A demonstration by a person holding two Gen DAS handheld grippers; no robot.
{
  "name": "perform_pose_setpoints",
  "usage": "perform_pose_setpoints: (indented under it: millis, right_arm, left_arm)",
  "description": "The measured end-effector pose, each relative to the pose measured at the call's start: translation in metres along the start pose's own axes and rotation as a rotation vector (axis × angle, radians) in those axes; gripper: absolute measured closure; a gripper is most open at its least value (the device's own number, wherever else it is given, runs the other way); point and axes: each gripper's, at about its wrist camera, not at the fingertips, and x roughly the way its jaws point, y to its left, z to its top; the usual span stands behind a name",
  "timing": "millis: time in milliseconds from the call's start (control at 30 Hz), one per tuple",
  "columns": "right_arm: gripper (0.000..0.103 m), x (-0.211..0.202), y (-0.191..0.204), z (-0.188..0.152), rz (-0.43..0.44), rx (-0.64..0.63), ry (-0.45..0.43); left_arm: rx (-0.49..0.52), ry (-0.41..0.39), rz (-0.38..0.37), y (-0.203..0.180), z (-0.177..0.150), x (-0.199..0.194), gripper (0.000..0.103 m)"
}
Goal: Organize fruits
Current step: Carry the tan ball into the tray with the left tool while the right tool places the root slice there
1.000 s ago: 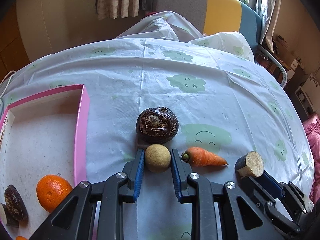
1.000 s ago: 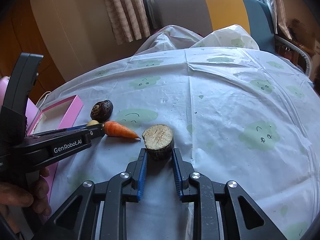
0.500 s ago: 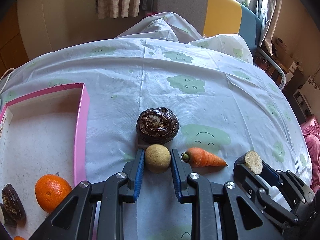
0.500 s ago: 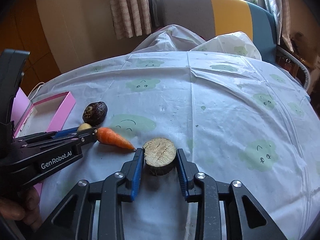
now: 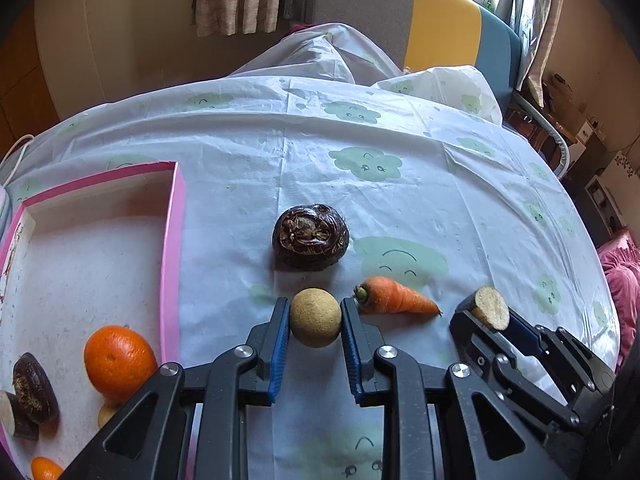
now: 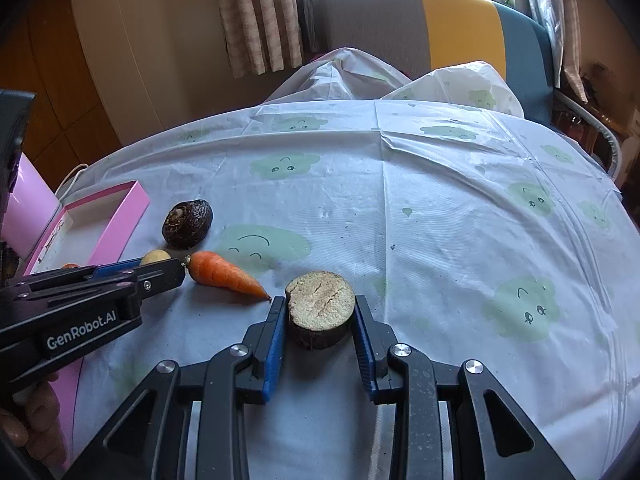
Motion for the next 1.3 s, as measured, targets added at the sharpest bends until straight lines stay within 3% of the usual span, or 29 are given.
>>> perform_pose_setpoints:
  millis: [700,1033,1300]
  right_arm:
    - [0.071,-0.009,0.009,-0.005,-0.053,-0.030,0.016]
    - [0.071,-0.043,0.029,-0.017,-0.011,-0.039,-0.003]
    - [0.071,-0.061,0.064,-0.016,0.074,-0.087,-0.016]
  left_arm:
    - [-0.051,-0.099,0.051,0.035,-0.033,-0.078,0.078]
    - [-0.178,-0.092,0.063,0.091,-0.056,-0.098,0.078]
    - [-0.249,-0.070,0.074,0.135,-0.074,-0.101,0.078]
